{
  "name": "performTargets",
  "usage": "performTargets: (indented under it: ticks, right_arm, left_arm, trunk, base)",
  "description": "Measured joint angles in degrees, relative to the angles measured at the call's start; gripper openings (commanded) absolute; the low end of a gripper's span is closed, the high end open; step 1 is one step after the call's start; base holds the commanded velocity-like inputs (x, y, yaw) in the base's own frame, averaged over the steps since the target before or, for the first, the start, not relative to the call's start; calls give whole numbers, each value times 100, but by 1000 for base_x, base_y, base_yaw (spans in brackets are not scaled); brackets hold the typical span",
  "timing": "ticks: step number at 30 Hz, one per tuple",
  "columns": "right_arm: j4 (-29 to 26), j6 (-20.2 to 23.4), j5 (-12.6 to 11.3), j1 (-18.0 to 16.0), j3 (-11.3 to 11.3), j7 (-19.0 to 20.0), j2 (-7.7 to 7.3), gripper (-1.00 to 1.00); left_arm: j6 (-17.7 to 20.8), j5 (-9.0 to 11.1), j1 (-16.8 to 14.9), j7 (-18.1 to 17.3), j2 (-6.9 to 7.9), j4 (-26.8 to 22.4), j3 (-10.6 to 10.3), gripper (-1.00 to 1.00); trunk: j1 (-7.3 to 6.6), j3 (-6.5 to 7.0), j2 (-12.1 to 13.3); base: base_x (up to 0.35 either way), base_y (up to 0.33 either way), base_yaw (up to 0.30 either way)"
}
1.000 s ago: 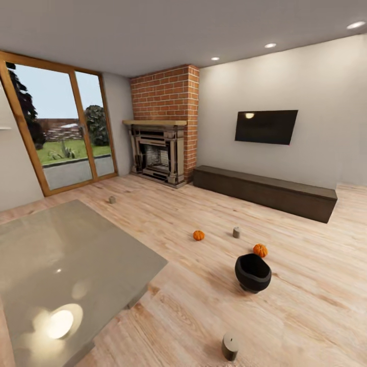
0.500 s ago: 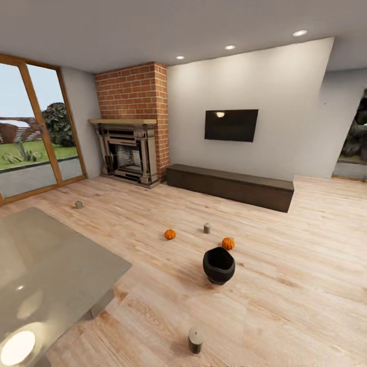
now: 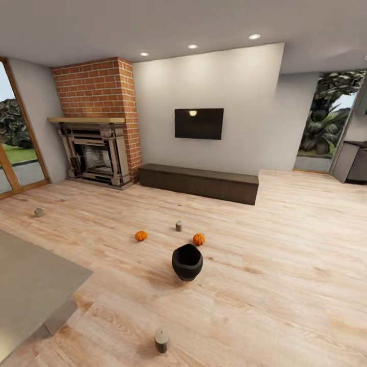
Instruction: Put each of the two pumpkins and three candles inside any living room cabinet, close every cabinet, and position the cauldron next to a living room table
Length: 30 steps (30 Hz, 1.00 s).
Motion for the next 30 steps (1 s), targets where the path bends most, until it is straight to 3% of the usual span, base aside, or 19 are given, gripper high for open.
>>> performTargets:
  ticks: [13,23,30]
  right_arm:
    - [-25,2,-289,0,-2,-5,5,100]
    - [-26,-21,-310,0,-1,-2,7,100]
    - [-26,-392,-276,-2,34,1,5,100]
  left_arm:
    - [7,4,-37,7,-16,-210,0,100]
    - [14,8,-44,12,-18,-328,4,100]
    - [50,8,-81,12,-12,-538,3,100]
  trunk:
    - [0,-57,0]
    - [-2,-108,0]
    - [-3,-134,0]
  base:
    - [0,-158,-261]
    - [59,-290,-253]
    - [231,-261,-91]
